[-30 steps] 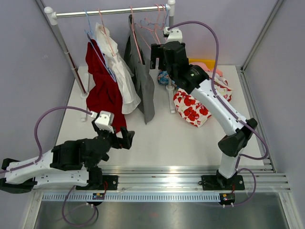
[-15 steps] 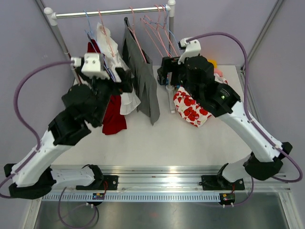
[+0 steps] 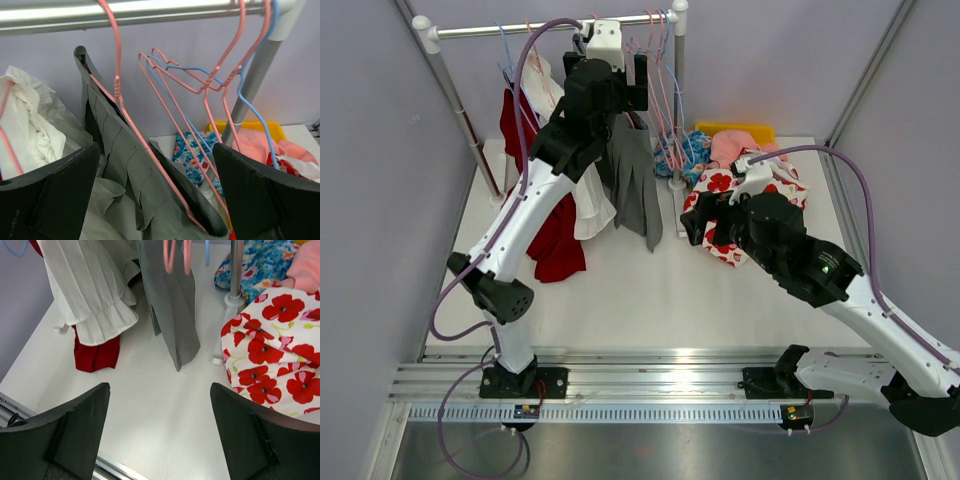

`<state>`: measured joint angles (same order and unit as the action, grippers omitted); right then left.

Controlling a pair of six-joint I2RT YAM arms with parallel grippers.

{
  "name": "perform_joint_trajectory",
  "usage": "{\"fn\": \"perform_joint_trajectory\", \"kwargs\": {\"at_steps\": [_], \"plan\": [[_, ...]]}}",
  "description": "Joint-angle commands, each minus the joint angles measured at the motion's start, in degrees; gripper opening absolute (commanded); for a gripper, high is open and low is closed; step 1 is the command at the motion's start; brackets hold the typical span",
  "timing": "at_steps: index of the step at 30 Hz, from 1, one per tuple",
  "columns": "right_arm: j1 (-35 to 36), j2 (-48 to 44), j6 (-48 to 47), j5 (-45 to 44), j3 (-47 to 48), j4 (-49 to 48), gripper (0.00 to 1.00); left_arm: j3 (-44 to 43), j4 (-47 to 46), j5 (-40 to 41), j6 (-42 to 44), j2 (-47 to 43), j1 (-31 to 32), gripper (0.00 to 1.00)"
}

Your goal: Remove the skirt from the hanger

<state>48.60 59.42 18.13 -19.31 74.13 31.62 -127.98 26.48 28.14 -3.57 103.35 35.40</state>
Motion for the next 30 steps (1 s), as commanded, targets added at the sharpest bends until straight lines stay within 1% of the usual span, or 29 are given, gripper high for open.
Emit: {"fn": "perform_joint_trajectory", "kwargs": {"at_steps": [1,7,14,16,19,21,22,23,24,25,26,28,29,30], "plan": [[0.44,-4.39,2.35,1.38,-2.40,-0.42,0.88,-5.43,-1.87,-1.34,-0.99,2.02,-2.08,0.99],[0.53,-8.00,2.08,0.77,-5.83,3.01,0.88,-5.53,-3.54,-1.07,-3.01,5.28,-5.16,0.99],[0.44,-9.23,1.47,-0.11,-7.85,3.63,0.89,-5.70,-5.38,-3.62,-4.51,8.18,-7.53,0.98],[0.44,-8.88,1.38,-0.64,-8.03,3.72,0.89,-5.87,-5.91,-4.23,-4.86,9.23,-7.97,0.95],[0.44,-8.79,1.38,-0.99,-8.65,3.45,0.89,-6.31,-6.26,-5.55,-5.30,10.20,-8.59,0.83],[0.44,-8.71,1.38,-1.34,-9.00,3.10,0.88,-6.40,-6.44,-6.16,-5.57,10.91,-8.85,0.80],[0.44,-8.53,1.38,-1.34,-9.09,3.10,0.88,-6.40,-6.44,-6.43,-5.57,10.99,-9.03,0.77],[0.44,-8.62,1.38,-1.52,-9.26,3.01,0.88,-6.49,-6.35,-6.61,-5.57,11.26,-9.12,0.74],[0.44,-8.53,1.38,-1.61,-9.35,2.93,0.88,-6.49,-6.44,-6.69,-5.57,11.26,-9.12,0.66],[0.44,-8.44,1.38,-1.69,-9.53,2.84,0.88,-6.40,-6.44,-6.70,-5.57,11.26,-9.21,0.58],[0.44,-8.27,1.47,-1.61,-9.62,2.75,0.88,-6.40,-6.35,-6.70,-5.48,11.17,-9.29,0.39],[0.44,-7.83,1.47,-1.26,-9.70,2.58,0.88,-6.14,-6.53,-6.17,-5.57,10.56,-9.29,0.27],[0.44,-7.65,1.56,-0.65,-9.70,2.57,0.88,-6.14,-6.79,-6.17,-5.57,10.29,-9.29,0.15],[0.53,-7.48,1.47,-0.12,-9.70,2.31,0.88,-6.14,-6.88,-6.17,-5.57,10.03,-9.29,0.09]]}}
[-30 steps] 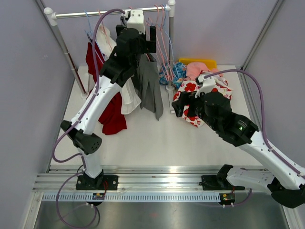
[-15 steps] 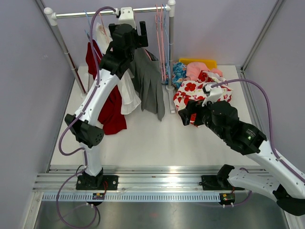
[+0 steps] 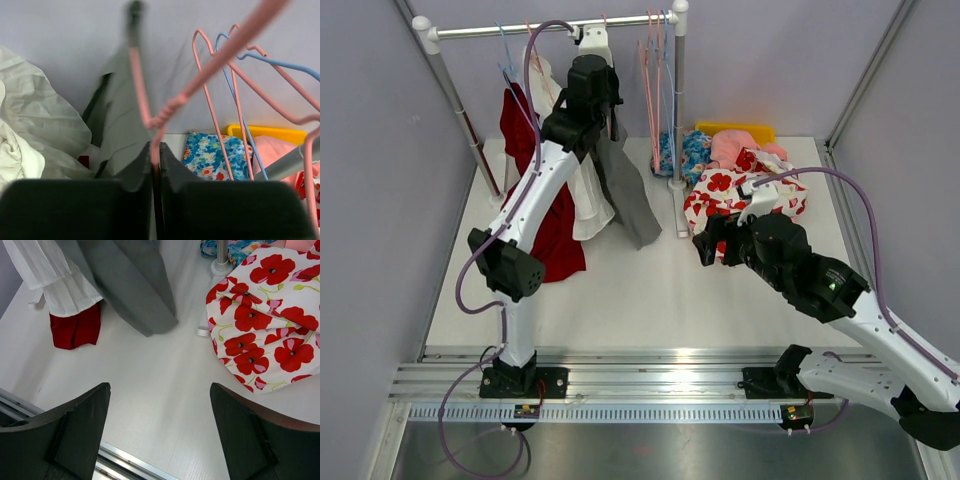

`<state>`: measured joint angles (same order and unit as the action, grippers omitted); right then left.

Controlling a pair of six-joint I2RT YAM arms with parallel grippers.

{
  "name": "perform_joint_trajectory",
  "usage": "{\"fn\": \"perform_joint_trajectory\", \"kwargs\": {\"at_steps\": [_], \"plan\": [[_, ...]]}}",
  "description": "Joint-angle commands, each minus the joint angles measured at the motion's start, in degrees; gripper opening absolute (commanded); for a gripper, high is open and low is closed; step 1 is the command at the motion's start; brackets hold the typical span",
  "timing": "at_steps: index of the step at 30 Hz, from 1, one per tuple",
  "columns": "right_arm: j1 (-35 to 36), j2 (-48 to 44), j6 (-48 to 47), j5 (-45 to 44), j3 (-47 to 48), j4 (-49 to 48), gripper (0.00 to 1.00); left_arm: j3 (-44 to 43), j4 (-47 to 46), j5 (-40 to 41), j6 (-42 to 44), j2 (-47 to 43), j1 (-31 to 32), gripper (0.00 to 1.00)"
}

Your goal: Remove the skirt from the hanger

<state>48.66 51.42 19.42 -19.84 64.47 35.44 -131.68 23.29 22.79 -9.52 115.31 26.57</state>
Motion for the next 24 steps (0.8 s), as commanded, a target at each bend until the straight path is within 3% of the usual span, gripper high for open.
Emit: {"fn": "perform_joint_trajectory", "kwargs": {"at_steps": [1,9,12,17,24], "plan": [[0.38,0.96,0.01,1.11,-0.04,-1.78,0.88,-2.53,-3.60,-0.81,0.38,-2.80,-0.46,0.01],[1.17,8.33,-0.35,9.29,4.61,-8.98,0.85,-0.52,-2.02,-2.22,-1.29,-9.74,0.68,0.00],[6.07,14.40,-0.96,5.36,9.79,-11.18,0.85,0.55,-2.02,-1.35,-1.03,-12.38,2.34,0.00],[12.23,25.03,0.09,-0.37,20.58,-14.08,0.85,-5.24,2.79,-0.64,-2.95,-10.63,3.58,0.00],[12.86,31.90,0.62,-5.65,25.71,-19.26,0.85,-1.22,1.85,0.15,-6.56,-13.88,4.90,0.00]]}}
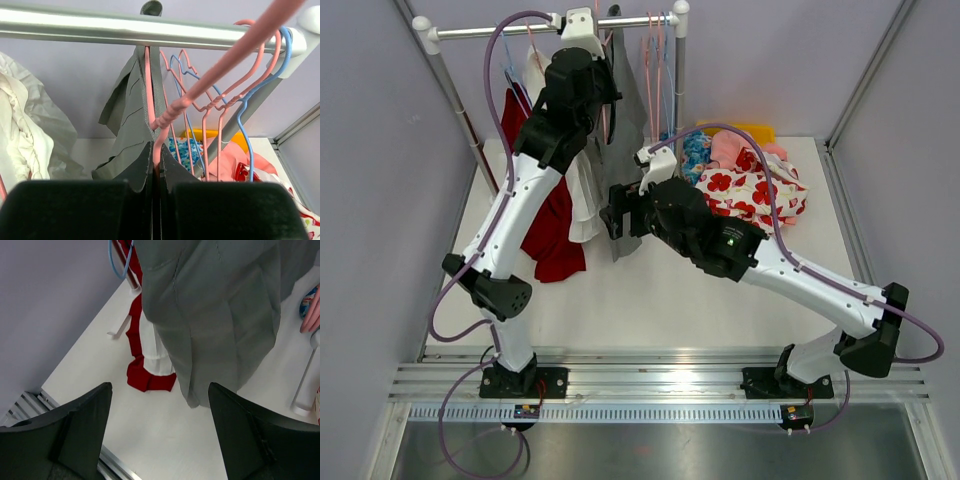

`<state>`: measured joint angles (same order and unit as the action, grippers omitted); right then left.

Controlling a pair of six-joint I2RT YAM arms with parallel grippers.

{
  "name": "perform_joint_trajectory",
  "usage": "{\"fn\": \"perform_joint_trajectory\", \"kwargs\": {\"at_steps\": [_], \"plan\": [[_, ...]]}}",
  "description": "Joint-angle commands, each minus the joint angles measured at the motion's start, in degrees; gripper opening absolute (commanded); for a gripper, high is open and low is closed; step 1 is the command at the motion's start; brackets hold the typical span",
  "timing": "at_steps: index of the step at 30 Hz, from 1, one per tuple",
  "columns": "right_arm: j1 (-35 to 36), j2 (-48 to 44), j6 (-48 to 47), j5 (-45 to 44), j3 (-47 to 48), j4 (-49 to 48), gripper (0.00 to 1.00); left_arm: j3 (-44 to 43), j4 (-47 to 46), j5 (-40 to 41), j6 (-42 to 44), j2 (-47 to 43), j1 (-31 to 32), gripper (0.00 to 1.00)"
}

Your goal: Remove the skirt from the hanger

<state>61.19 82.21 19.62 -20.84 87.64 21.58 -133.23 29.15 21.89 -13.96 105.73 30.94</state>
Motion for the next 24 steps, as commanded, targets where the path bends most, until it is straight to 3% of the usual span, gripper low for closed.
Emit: {"fn": "perform_joint_trajectory", "kwargs": {"at_steps": [1,7,10,11,12,14,15,17,24], "plan": [[0.25,2.15,-0.27,-5.08,2.37,-7.06,0.85,0.34,-3.92,1.14,-2.39,-4.83,0.61,0.00],[0.25,5.40,-0.99,-8.86,0.35,-13.22,0.83,-0.27,-3.92,0.35,-4.85,-5.54,0.70,0.00],[0.33,6.72,-0.54,-10.79,-1.49,-16.21,0.76,-0.98,-3.75,-0.53,-6.26,-5.54,0.70,0.00],[0.33,6.99,-0.63,-12.45,-2.11,-17.09,0.71,-0.98,-3.66,-0.79,-6.96,-5.62,0.70,0.00],[0.33,7.26,-0.81,-13.17,-2.55,-18.06,0.55,-0.98,-3.57,-1.06,-7.31,-5.71,0.70,0.00],[0.34,8.05,-1.86,-14.48,-3.78,-20.43,0.40,-0.54,-3.57,-1.41,-8.19,-5.97,0.70,0.00],[0.42,8.31,-2.99,-14.84,-4.05,-20.96,0.21,-0.19,-3.83,-1.41,-8.37,-6.15,0.79,0.00],[0.51,8.93,-3.88,-15.19,-4.23,-23.16,0.03,1.39,-4.80,-1.67,-8.46,-6.59,0.70,0.00],[3.85,4.55,-5.11,-18.53,-4.67,-19.39,0.00,3.15,-6.21,-0.45,-4.68,-6.24,0.70,0.00]]}}
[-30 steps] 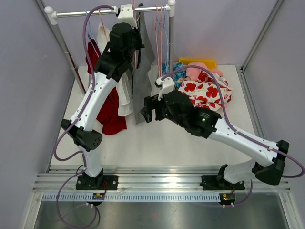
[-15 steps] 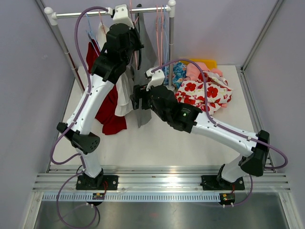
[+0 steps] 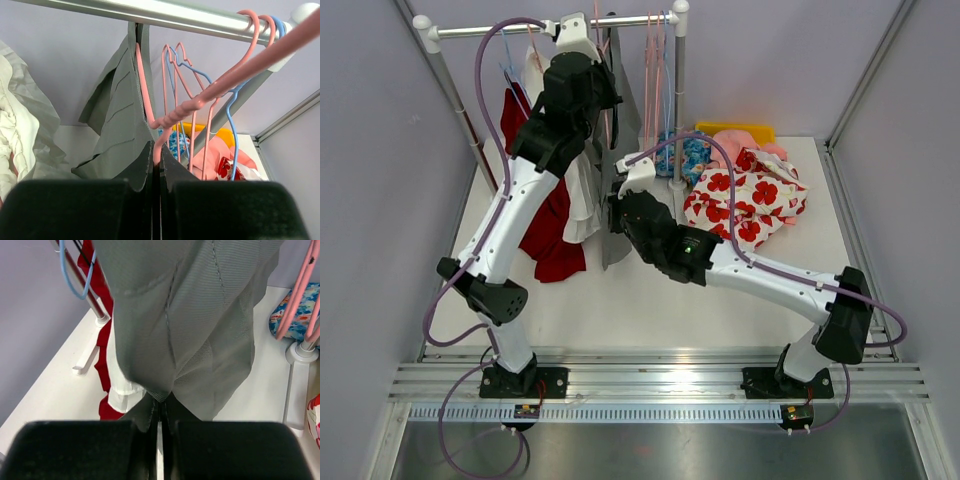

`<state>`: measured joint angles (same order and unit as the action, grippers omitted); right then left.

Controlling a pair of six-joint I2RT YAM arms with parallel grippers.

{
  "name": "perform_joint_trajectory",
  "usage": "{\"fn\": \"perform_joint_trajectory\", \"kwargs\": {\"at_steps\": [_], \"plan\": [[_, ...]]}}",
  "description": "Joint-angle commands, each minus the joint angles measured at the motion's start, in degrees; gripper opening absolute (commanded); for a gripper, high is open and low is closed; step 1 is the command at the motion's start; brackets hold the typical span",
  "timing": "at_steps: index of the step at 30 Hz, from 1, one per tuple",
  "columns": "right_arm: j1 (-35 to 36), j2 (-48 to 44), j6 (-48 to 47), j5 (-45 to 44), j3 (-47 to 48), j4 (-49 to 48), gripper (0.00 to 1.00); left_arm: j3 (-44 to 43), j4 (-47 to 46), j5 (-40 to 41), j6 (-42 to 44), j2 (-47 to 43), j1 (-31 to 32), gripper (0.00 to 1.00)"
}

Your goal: Remove the skirt from the hanger

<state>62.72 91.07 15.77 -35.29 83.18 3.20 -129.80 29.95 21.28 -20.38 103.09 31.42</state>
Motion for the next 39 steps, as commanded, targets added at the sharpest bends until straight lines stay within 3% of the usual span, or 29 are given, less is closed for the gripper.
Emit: {"fn": "perform_joint_trajectory", "kwargs": {"at_steps": [1,10,16,21,27,35,39], "plan": [[3.02,-5.28,-1.44,-4.78,-0.29,0.21,0.00,0.07,-7.19,0.34,2.10,-3.34,0.22,0.00],[6.80,-13.11,-1.27,-10.76,6.11,12.43,0.00,17.27,-17.02,4.03,4.74,-9.04,0.66,0.00],[7.33,-12.41,-0.57,-10.24,13.05,17.18,0.00,20.64,-18.71,8.60,5.97,-9.66,2.15,0.00],[11.02,-10.47,1.71,-10.24,16.58,19.91,0.00,8.27,-12.91,14.31,3.69,-1.95,2.15,0.00],[14.01,-9.68,6.46,-10.42,12.63,20.17,0.00,-1.32,-11.85,11.68,-0.53,1.59,2.16,0.00],[15.24,-7.93,7.17,-9.19,13.94,19.21,0.00,-2.47,-8.52,19.76,-5.62,2.20,2.24,0.00],[16.64,-5.38,8.13,-8.48,13.69,18.51,0.00,-6.15,-6.42,19.77,-7.48,3.69,1.81,0.00]]}}
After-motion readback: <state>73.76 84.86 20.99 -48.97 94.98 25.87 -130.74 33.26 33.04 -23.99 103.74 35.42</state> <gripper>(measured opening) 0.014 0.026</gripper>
